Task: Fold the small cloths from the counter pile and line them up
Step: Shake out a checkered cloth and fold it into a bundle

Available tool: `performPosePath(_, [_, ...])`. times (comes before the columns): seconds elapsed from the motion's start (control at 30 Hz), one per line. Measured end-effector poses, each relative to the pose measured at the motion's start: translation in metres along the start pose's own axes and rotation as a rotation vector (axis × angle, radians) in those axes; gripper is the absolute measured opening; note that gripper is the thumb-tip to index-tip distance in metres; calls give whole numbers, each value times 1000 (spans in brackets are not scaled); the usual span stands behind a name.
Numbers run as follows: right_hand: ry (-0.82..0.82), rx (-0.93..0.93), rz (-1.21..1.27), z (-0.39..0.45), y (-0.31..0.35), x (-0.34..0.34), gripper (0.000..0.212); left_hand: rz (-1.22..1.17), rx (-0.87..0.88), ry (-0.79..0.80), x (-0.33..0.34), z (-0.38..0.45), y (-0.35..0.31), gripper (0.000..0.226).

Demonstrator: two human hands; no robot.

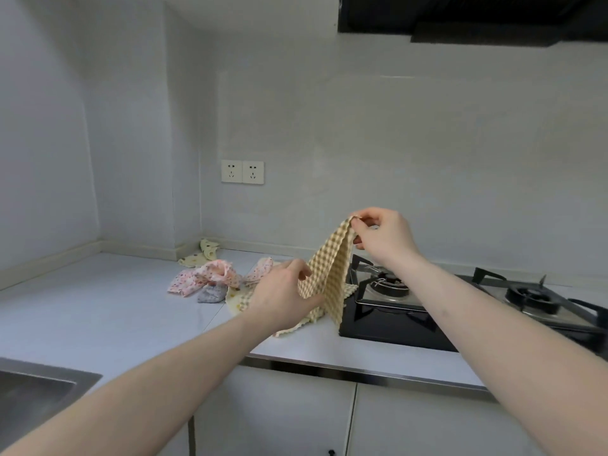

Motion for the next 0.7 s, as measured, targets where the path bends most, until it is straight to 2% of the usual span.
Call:
performPosePath(0.1, [-17, 8, 13, -23, 7, -22, 10, -45, -3, -34, -5, -13, -12, 24])
performPosePath(0.17, [-15, 25, 25, -39, 7, -33, 10, -134, -47, 6, -4, -21, -17, 6])
performPosePath(0.2, [-8, 35, 25, -47, 6, -38, 11, -194, -71, 32, -3, -25, -20, 4])
performPosePath(0.3, [35, 62, 0, -66, 0, -48, 14, -360, -133, 130, 0, -40, -32, 5])
performPosePath(0.37, [58, 68, -37, -77, -3, -54, 17, -431, -127, 262, 6, -57, -46, 19])
performPosePath(0.43, [64, 81, -66, -86, -5, -61, 23, -378, -73, 339, 15, -75, -63, 34])
performPosePath(0.53, [60, 102, -79, -93, -6, -72, 34, -365, -29, 302, 21, -89, -87, 44])
performPosePath(0.7, [71, 111, -27, -100, 1, -84, 34, -587, -142, 263, 16, -84, -116, 38])
Point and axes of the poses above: each hand's wrist, its own z-axis towards the middle knuckle, its own x-axis out of the palm, y = z × x, the point moved 5 cm from there along z, towards the middle knuckle, and after that the axes turned 6 degrees about -z, right-handed, at the moved point
